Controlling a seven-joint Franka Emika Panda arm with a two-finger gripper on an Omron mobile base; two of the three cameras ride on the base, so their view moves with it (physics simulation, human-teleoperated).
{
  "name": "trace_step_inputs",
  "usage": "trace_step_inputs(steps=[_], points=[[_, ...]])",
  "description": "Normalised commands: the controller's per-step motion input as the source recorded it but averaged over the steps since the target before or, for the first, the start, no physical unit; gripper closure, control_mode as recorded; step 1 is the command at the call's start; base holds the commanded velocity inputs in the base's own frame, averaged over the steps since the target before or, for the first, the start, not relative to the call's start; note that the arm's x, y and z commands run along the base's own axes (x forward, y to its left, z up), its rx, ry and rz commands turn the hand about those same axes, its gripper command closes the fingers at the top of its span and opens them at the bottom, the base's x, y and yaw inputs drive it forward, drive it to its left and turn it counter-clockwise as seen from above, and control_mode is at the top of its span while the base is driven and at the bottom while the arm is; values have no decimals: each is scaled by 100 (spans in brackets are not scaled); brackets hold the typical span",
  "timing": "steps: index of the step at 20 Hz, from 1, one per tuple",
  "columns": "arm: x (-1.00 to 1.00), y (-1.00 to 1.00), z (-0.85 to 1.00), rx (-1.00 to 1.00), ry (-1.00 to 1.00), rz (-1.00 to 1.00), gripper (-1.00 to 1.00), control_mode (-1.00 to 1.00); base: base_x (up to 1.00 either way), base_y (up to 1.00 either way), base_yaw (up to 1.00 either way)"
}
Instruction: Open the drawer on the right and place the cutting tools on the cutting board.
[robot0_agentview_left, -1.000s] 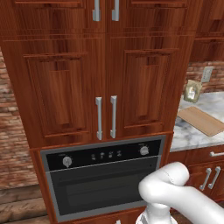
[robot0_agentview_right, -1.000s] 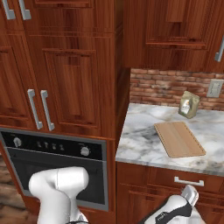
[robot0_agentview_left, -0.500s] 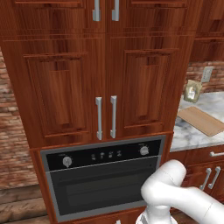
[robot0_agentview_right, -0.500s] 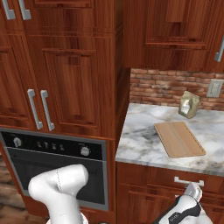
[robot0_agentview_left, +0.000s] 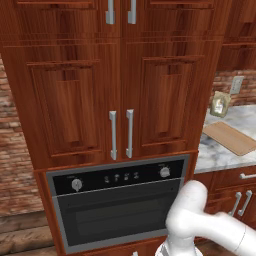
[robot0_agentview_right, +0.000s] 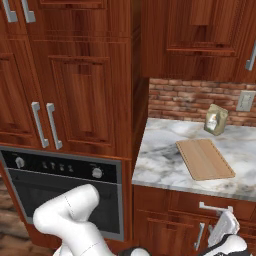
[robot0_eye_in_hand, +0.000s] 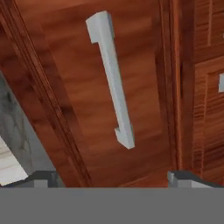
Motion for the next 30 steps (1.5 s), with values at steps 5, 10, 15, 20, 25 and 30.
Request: trace_step_inputs(steps=[5, 10, 15, 20, 25, 30], points=[[14, -3, -47, -12, -35, 9, -100, -100, 0, 0, 0], [4, 0, -24, -7, -18, 0, -100, -100, 0, 0, 0], [24, 0, -2, 0, -1, -1, -100, -100, 0, 0, 0], [33, 0, -9, 0, 0, -4, -100, -100, 0, 0, 0], [10, 0, -33, 0, -2, -2, -100, -100, 0, 0, 0], [-22, 0, -78, 0, -10, 0, -100, -100, 0, 0, 0]])
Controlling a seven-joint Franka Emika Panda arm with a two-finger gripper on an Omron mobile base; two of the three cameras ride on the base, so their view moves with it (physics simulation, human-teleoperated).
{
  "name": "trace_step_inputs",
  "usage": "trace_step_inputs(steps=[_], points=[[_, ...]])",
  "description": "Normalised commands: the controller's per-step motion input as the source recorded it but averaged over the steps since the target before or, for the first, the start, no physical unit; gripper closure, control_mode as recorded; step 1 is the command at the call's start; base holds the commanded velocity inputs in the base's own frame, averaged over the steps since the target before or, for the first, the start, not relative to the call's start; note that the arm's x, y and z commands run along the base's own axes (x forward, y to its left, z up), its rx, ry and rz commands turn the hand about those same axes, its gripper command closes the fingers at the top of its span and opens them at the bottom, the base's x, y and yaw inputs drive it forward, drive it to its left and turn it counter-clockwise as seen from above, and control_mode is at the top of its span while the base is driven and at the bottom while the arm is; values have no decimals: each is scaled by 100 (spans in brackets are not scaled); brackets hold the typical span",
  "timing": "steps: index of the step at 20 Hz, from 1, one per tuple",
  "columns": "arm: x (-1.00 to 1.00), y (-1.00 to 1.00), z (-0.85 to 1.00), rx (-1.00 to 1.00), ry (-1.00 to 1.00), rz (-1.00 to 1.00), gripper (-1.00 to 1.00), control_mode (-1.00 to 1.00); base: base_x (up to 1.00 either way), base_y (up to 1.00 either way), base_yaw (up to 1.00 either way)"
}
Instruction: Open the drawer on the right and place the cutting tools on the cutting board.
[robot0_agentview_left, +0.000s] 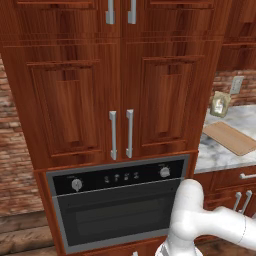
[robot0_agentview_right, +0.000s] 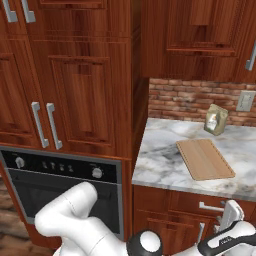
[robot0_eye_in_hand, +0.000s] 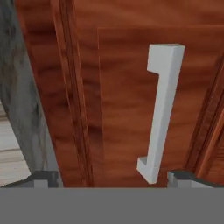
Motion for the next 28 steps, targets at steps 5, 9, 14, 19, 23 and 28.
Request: trace_step_inputs(steps=[5, 9, 14, 19, 23, 28], points=[[-21, 0, -56, 0, -7, 0, -100, -100, 0, 0, 0], [0, 0, 0, 0, 0, 0, -100, -100, 0, 0, 0], [8, 0, -2, 0, 0, 0, -100, -100, 0, 0, 0], [1, 0, -30, -5, -9, 0, -100, -100, 0, 0, 0], [0, 0, -57, -8, -14, 0, -100, -100, 0, 0, 0], [0, 0, -53, -6, -17, 0, -100, -100, 0, 0, 0]])
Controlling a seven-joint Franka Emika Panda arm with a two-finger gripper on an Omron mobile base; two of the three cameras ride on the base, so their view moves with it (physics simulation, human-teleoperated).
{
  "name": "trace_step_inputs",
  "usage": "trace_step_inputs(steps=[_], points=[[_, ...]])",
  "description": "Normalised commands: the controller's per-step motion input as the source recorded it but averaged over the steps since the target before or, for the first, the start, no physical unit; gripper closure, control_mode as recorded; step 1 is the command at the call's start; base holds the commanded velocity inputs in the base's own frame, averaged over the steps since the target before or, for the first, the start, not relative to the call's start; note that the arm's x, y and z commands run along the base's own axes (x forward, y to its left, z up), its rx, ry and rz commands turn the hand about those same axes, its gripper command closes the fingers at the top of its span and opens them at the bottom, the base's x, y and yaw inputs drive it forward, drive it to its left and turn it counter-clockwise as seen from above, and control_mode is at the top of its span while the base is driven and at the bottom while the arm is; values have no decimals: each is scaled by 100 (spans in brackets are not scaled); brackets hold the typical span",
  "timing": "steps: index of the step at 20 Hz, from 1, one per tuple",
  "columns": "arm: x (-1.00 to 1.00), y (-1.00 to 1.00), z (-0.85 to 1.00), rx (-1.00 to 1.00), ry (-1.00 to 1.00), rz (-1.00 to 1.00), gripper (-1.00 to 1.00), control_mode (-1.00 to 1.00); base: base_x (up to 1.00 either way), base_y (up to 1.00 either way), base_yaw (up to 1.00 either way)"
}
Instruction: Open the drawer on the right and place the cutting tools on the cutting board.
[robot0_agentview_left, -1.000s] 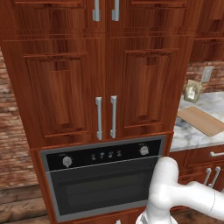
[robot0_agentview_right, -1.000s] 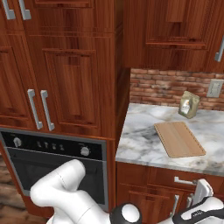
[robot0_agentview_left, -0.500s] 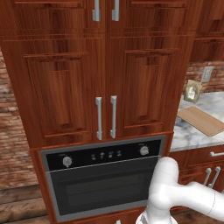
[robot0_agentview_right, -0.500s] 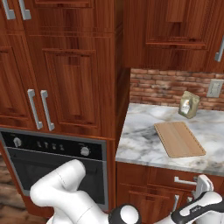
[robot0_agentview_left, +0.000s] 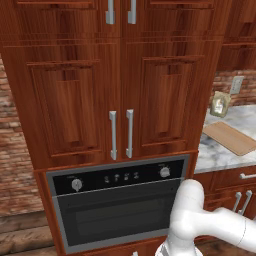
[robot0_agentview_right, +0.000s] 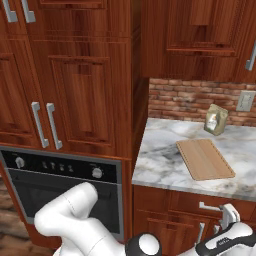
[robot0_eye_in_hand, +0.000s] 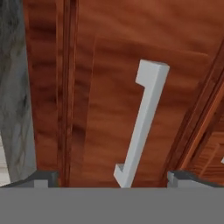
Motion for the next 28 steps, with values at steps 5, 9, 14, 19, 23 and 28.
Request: trace_step_inputs(steps=[5, 9, 14, 19, 23, 28], points=[[11, 0, -36, -2, -16, 0, -100, -100, 0, 0, 0], [5, 0, -34, 0, -14, 0, -100, -100, 0, 0, 0], [3, 0, -49, 0, -13, 0, -100, -100, 0, 0, 0], [1, 0, -54, 0, -11, 0, -100, -100, 0, 0, 0], [1, 4, -29, 0, -4, 1, -100, -100, 0, 0, 0], [0, 1, 0, 0, 0, 0, -100, -100, 0, 0, 0]])
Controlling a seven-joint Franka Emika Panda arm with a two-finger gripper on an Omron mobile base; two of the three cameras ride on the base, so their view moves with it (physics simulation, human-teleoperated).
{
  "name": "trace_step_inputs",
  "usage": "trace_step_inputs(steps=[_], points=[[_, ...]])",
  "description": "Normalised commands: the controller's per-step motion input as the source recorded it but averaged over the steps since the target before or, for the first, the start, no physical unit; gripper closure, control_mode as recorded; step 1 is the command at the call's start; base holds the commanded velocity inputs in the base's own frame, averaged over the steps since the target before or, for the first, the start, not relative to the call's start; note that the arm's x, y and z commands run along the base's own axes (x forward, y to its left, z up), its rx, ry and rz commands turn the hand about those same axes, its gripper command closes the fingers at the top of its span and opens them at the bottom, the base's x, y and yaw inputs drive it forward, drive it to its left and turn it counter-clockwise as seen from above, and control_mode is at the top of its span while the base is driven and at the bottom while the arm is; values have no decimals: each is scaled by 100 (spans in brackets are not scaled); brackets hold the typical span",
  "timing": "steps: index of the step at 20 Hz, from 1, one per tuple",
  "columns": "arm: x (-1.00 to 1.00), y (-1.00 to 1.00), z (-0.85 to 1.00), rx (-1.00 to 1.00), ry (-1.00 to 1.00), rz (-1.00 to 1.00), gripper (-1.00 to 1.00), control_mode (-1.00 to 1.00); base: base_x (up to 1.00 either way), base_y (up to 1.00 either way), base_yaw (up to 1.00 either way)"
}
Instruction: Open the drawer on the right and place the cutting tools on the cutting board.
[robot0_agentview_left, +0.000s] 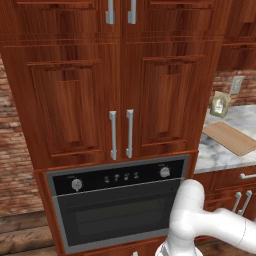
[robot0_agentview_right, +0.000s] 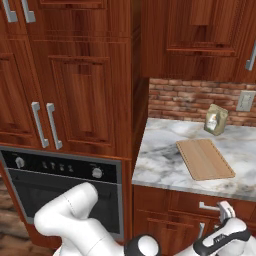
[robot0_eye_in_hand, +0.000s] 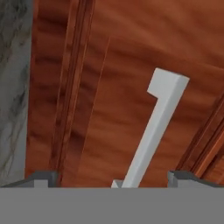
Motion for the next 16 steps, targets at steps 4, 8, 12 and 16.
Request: trace_step_inputs(steps=[4, 8, 12, 16], points=[[9, 0, 0, 0, 4, 0, -100, -100, 0, 0, 0], [0, 0, -10, 0, -3, 0, -100, -100, 0, 0, 0], [0, 0, -43, 0, -3, 0, -100, -100, 0, 0, 0], [-2, 0, -50, 0, -4, 0, -100, -100, 0, 0, 0]])
